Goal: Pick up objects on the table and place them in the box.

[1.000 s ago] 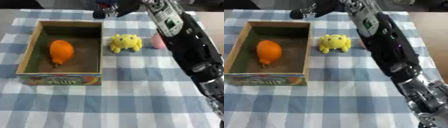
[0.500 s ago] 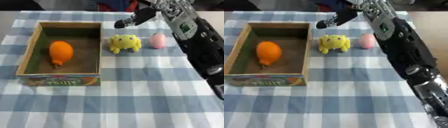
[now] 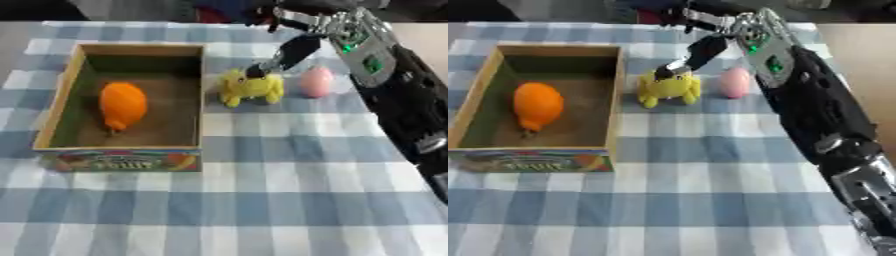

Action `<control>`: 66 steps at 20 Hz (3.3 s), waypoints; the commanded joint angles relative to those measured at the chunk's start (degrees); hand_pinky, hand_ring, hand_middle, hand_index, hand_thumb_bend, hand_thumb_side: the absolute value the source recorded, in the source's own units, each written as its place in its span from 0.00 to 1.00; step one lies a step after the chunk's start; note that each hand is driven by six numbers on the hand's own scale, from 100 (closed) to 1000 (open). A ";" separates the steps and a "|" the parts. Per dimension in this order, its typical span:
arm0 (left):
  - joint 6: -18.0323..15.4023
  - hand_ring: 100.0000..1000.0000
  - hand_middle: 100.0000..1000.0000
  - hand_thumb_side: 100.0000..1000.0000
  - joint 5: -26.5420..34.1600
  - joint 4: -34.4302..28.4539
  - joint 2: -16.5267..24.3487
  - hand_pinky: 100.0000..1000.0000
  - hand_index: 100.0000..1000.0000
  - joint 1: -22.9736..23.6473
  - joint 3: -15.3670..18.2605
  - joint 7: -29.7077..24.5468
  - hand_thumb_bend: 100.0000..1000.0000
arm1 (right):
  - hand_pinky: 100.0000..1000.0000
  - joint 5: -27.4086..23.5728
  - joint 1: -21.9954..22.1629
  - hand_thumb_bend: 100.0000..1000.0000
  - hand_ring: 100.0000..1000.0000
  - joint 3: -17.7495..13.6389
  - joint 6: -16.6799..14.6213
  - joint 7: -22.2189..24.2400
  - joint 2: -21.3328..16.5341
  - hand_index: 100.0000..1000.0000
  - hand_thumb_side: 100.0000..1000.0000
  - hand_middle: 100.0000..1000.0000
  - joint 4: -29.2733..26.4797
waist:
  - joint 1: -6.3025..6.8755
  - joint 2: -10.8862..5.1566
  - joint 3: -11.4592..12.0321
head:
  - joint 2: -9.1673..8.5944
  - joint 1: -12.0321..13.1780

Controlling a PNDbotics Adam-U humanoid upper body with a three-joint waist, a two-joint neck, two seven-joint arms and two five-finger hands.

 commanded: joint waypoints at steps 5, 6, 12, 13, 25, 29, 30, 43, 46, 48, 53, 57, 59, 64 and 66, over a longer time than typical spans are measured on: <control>0.02 0.56 0.53 0.78 -0.28 -1.12 0.60 0.19 0.78 -0.68 0.61 0.16 0.04 | 0.71 1.33 -0.29 0.63 0.86 -0.20 -1.74 1.06 -1.18 0.98 0.43 0.81 1.77 | 0.16 -0.91 0.16 | -0.42 0.02; 0.03 0.56 0.53 0.78 -0.28 -1.12 0.58 0.19 0.78 -0.71 0.61 0.14 0.04 | 0.71 1.28 -0.20 0.63 0.86 -0.04 -2.13 1.79 -1.18 0.98 0.43 0.81 1.76 | 0.15 -0.88 0.15 | -0.40 0.04; -0.01 0.56 0.53 0.78 -0.21 -1.12 0.56 0.19 0.78 -1.00 0.53 0.09 0.04 | 0.70 3.57 0.19 0.57 0.85 0.26 -3.28 2.37 -1.73 0.96 0.41 0.80 1.73 | 0.04 -0.86 0.19 | -0.61 0.05; -0.01 0.56 0.53 0.78 -0.19 -1.12 0.55 0.19 0.78 -1.03 0.52 0.08 0.04 | 0.70 4.33 0.24 0.57 0.85 0.39 -3.40 1.77 -1.72 0.96 0.41 0.80 2.05 | 0.03 -0.84 0.24 | -0.67 0.05; 0.06 0.56 0.53 0.78 0.13 -1.12 0.22 0.19 0.78 -1.46 0.26 -0.12 0.04 | 0.68 14.35 0.42 0.44 0.84 1.88 -5.90 -5.55 0.07 0.91 0.44 0.75 6.90 | -0.22 -0.45 0.68 | -0.88 -0.24; 0.11 0.56 0.53 0.78 0.16 -1.12 0.18 0.19 0.78 -1.54 0.26 -0.14 0.03 | 0.67 16.40 0.46 0.37 0.83 1.88 -6.91 -6.91 0.74 0.85 0.46 0.70 7.93 | -0.31 -0.34 0.74 | -0.82 -0.19; 0.13 0.56 0.53 0.78 0.17 -1.12 0.16 0.19 0.78 -1.56 0.24 -0.15 0.03 | 0.67 16.48 0.43 0.34 0.83 1.84 -7.08 -7.13 0.83 0.84 0.46 0.68 8.00 | -0.35 -0.33 0.73 | -0.81 -0.17; 0.33 0.57 0.53 0.78 0.13 -1.12 0.11 0.19 0.78 -1.60 0.38 -0.04 0.03 | 0.63 13.67 0.24 0.00 0.79 2.30 -7.89 -6.24 0.85 0.74 0.40 0.58 6.18 | -0.53 -0.51 0.47 | -0.64 0.25; 0.38 0.57 0.53 0.78 0.10 -1.12 0.21 0.19 0.78 -1.54 0.40 -0.03 0.03 | 0.63 12.01 -0.04 0.00 0.79 2.49 -7.64 -4.44 0.46 0.74 0.41 0.58 4.80 | -0.56 -0.69 0.24 | -0.55 0.36; 0.43 0.57 0.53 0.78 0.10 -1.12 0.27 0.19 0.78 -1.51 0.39 -0.03 0.03 | 0.63 10.73 -0.29 0.00 0.78 2.33 -7.20 -3.45 0.29 0.73 0.41 0.56 3.98 | -0.59 -0.81 0.15 | -0.54 0.38; 0.47 0.57 0.53 0.78 0.15 -1.12 0.35 0.19 0.78 -1.56 0.41 0.01 0.03 | 0.61 8.08 -0.87 0.00 0.76 1.97 -5.27 -3.35 -0.12 0.69 0.41 0.52 2.00 | -0.58 -1.01 0.04 | -0.50 0.44; 0.50 0.57 0.53 0.77 0.20 -1.12 0.37 0.19 0.78 -1.58 0.41 0.05 0.03 | 0.59 6.65 -1.31 0.00 0.74 1.92 -3.64 -4.53 -0.27 0.65 0.40 0.47 0.66 | -0.56 -1.10 -0.07 | -0.43 0.50; 0.50 0.57 0.53 0.77 0.23 -1.12 0.39 0.19 0.78 -1.61 0.41 0.06 0.03 | 0.59 5.81 -1.64 0.00 0.73 1.84 -2.83 -4.90 -0.21 0.64 0.41 0.46 0.05 | -0.56 -1.14 -0.09 | -0.41 0.51; 0.50 0.57 0.53 0.77 0.28 -1.12 0.40 0.19 0.77 -1.65 0.41 0.11 0.03 | 0.58 3.40 -3.42 0.00 0.72 1.66 -1.11 -5.27 0.33 0.63 0.41 0.45 -2.49 | -0.57 -1.27 -0.14 | -0.21 0.38; 0.46 0.57 0.53 0.77 0.29 -1.12 0.46 0.19 0.77 -1.70 0.43 0.16 0.03 | 0.56 2.63 -4.38 0.00 0.68 1.68 -0.30 -5.69 0.99 0.63 0.41 0.45 -3.84 | -0.57 -1.32 -0.14 | -0.16 0.17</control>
